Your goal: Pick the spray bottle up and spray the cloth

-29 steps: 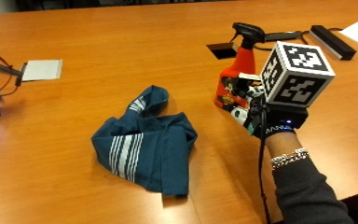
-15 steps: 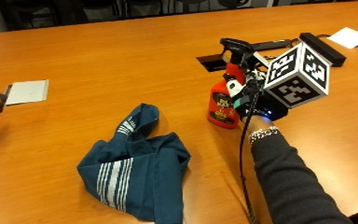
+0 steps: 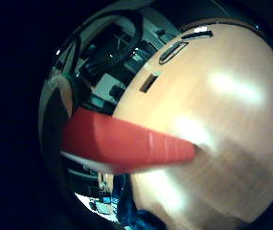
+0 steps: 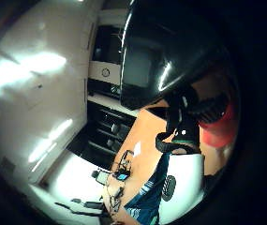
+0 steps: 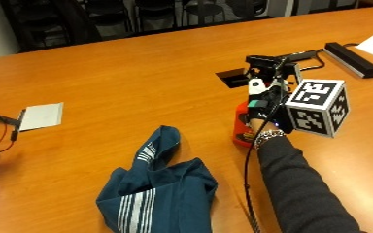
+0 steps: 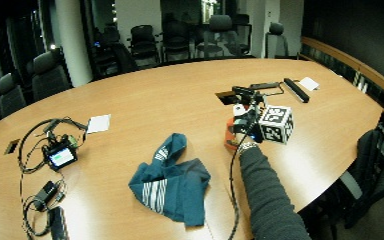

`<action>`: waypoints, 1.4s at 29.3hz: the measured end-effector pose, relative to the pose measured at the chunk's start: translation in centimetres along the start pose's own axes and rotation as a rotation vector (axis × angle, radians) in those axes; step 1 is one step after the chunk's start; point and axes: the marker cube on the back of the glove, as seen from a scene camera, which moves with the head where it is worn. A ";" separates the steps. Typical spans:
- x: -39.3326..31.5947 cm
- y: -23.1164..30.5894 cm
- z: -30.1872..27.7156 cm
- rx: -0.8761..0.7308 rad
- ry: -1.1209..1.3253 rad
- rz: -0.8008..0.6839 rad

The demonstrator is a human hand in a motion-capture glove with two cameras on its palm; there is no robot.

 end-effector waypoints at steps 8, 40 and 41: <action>-0.6 -1.4 -0.6 0.238 0.015 -0.236; 1.4 -1.3 1.0 -0.110 0.343 -0.583; 0.5 -1.7 0.9 -0.121 0.358 -0.618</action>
